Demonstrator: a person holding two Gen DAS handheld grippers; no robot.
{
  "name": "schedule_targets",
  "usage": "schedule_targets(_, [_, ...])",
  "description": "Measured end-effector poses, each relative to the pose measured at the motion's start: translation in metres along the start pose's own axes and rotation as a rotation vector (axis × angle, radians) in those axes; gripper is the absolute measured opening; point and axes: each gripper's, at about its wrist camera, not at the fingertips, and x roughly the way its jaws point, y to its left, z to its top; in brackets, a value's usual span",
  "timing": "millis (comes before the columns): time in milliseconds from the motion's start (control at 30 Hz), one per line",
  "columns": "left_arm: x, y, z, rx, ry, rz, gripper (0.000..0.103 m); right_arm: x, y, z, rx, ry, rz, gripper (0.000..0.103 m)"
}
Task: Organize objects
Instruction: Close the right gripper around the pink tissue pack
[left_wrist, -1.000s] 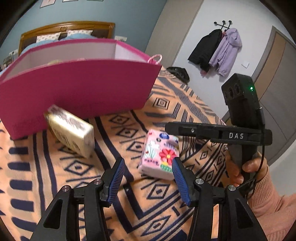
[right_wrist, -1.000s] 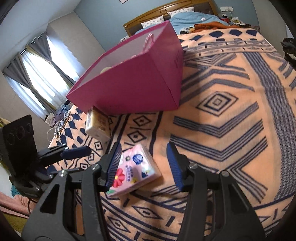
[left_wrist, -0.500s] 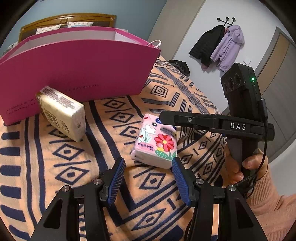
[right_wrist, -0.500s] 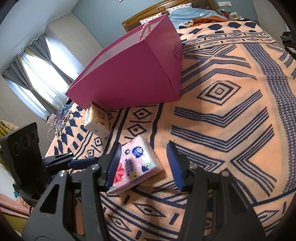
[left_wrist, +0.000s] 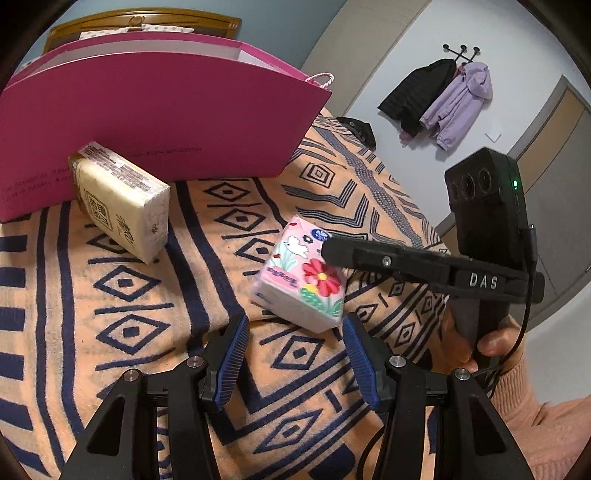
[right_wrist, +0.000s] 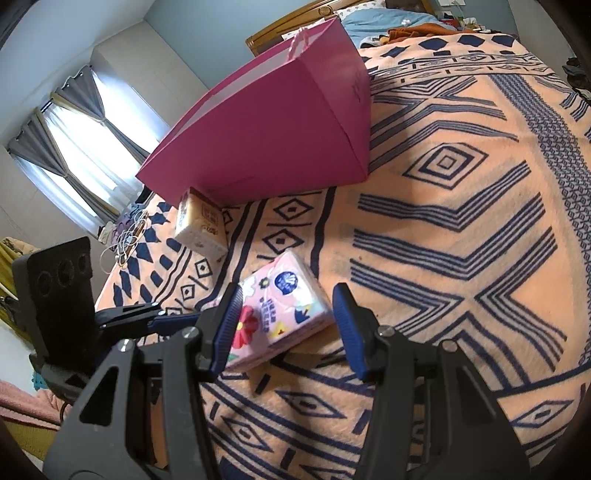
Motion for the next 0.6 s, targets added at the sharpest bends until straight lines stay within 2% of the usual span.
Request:
schedule_targets(367, [-0.011,0.015,0.007,-0.038,-0.04,0.025,0.051,0.0,0.015,-0.012,-0.021,0.031,0.047,0.053])
schedule_targets(600, [-0.008,0.012,0.014,-0.029,-0.039,0.034,0.051,-0.004,0.0,-0.001,0.028,-0.012,0.023,0.053])
